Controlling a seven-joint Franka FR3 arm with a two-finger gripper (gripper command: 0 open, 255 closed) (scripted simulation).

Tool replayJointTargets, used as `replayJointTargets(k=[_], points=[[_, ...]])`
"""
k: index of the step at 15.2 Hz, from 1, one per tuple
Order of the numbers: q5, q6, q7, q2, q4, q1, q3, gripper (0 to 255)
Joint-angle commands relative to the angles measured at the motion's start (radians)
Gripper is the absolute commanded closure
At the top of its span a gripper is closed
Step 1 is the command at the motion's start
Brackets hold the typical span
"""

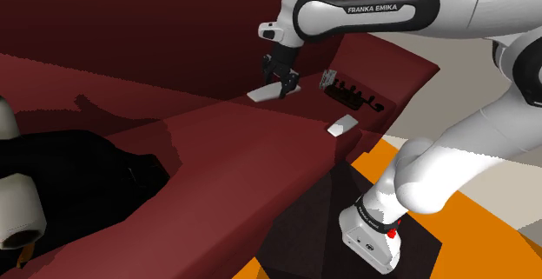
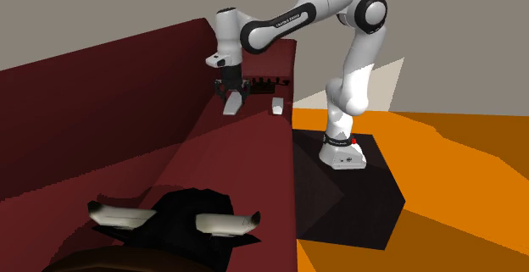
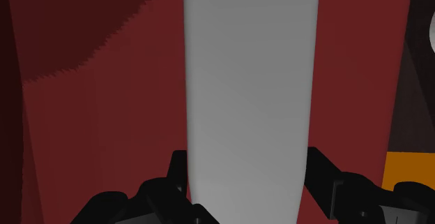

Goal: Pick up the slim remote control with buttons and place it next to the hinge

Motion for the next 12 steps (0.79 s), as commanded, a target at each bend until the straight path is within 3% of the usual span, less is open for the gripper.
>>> replayJointTargets(k=[1, 12], points=[[-0.008, -0.006, -0.047, -0.008, -0.002, -0.020, -0.029, 255], [-0.053, -0.005, -0.315, 0.016, 0.029, -0.134, -0.203, 255]])
